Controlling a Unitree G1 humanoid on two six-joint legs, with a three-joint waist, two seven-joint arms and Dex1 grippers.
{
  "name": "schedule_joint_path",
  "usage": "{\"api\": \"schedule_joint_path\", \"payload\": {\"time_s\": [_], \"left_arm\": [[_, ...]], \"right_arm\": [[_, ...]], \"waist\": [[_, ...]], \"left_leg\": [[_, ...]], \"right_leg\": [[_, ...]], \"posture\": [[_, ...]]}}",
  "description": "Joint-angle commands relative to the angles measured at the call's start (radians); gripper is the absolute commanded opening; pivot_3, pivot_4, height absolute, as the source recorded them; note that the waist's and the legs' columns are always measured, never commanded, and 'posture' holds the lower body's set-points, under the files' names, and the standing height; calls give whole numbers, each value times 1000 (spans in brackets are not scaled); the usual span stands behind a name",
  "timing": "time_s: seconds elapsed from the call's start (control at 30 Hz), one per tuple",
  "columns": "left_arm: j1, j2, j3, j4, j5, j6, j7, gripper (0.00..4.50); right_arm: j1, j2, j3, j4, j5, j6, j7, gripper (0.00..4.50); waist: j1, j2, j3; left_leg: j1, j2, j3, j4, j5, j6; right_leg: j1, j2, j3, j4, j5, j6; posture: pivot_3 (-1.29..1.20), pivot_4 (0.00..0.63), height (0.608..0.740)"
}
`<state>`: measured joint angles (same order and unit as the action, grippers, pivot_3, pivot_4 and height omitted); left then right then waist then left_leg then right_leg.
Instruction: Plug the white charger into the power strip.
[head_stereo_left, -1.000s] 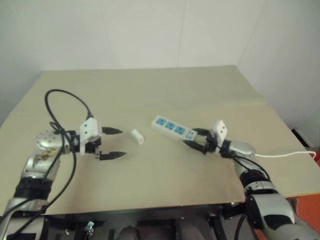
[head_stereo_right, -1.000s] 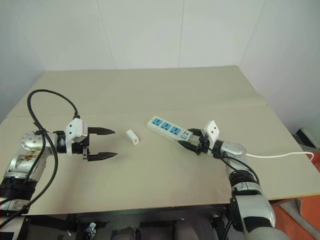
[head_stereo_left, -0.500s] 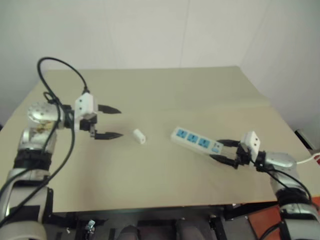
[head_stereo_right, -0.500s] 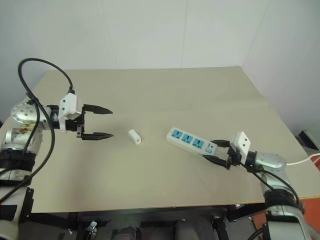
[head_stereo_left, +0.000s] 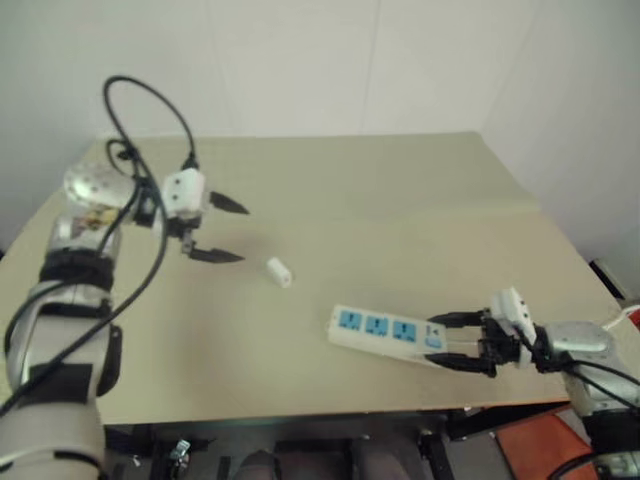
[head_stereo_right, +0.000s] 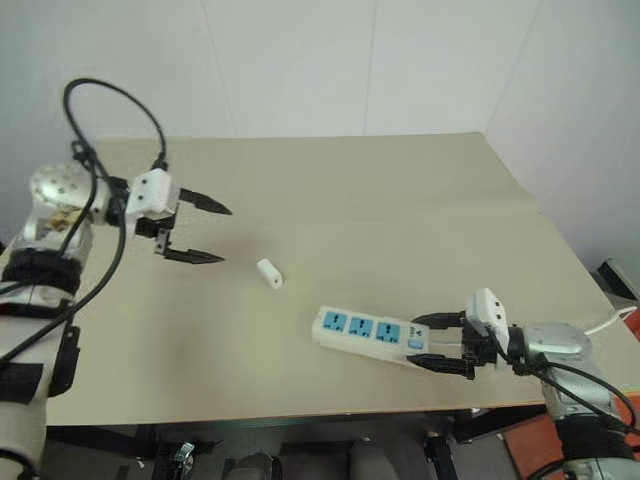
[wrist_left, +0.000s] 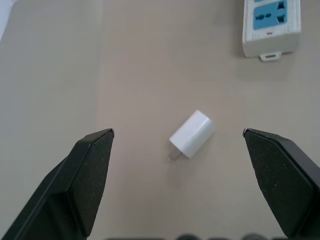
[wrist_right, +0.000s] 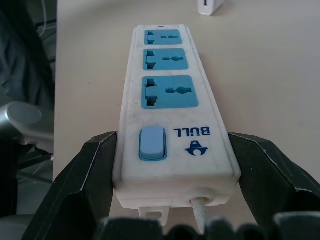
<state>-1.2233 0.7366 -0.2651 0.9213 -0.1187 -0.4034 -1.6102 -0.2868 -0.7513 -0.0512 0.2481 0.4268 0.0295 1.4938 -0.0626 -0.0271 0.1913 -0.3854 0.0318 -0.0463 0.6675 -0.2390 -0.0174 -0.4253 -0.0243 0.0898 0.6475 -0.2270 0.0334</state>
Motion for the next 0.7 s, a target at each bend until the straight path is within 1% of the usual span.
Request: {"api": "schedule_joint_path", "payload": {"time_s": [0.03,0.2,0.23,0.3,0.4,0.5,0.57,0.7], "left_arm": [[-122,-2,-164,23,-20,-83,-4,4500],[-273,-13,-483,78,-53,-194,-4,4500],[-306,-29,-534,104,-41,-226,-4,4500],[-346,-52,-595,151,-32,-262,-4,4500],[-396,-113,-655,225,-3,-323,-4,4500],[-417,-162,-678,276,29,-373,-4,4500],[-427,-189,-679,314,103,-438,-4,4500],[-429,-234,-640,362,215,-491,-4,4500]], "right_arm": [[-65,4,10,12,18,4,50,3381],[-130,28,74,18,9,28,92,3381],[-140,34,88,16,5,34,99,3381],[-152,38,107,17,1,44,105,3381],[-159,54,142,5,-7,47,101,3381],[-170,75,165,-4,-13,50,83,3381],[-183,95,177,-5,-18,52,67,3381],[-209,131,200,8,-39,49,38,3381]], "waist": [[0,0,0],[-7,0,0],[-7,0,0],[-6,0,1],[-4,-1,1],[-5,-1,1],[-7,-1,1],[-7,-1,1]], "left_leg": [[0,0,0,0,0,0],[0,0,0,0,-1,1],[0,0,0,0,-1,1],[0,0,0,1,-1,1],[-1,0,0,1,-1,1],[-1,0,0,1,-2,3],[-1,0,1,2,-2,3],[0,0,1,2,-2,3]], "right_leg": [[0,0,0,0,0,0],[0,1,1,0,0,0],[0,1,1,0,-1,1],[0,1,2,0,-1,1],[0,1,2,0,-1,1],[0,1,2,0,-1,1],[-1,1,2,0,-1,1],[-1,2,3,0,-1,1]], "posture": [[0,150,740],[0,150,740],[0,150,740],[0,150,740],[0,150,740],[0,150,740],[0,150,740],[0,150,740]]}}
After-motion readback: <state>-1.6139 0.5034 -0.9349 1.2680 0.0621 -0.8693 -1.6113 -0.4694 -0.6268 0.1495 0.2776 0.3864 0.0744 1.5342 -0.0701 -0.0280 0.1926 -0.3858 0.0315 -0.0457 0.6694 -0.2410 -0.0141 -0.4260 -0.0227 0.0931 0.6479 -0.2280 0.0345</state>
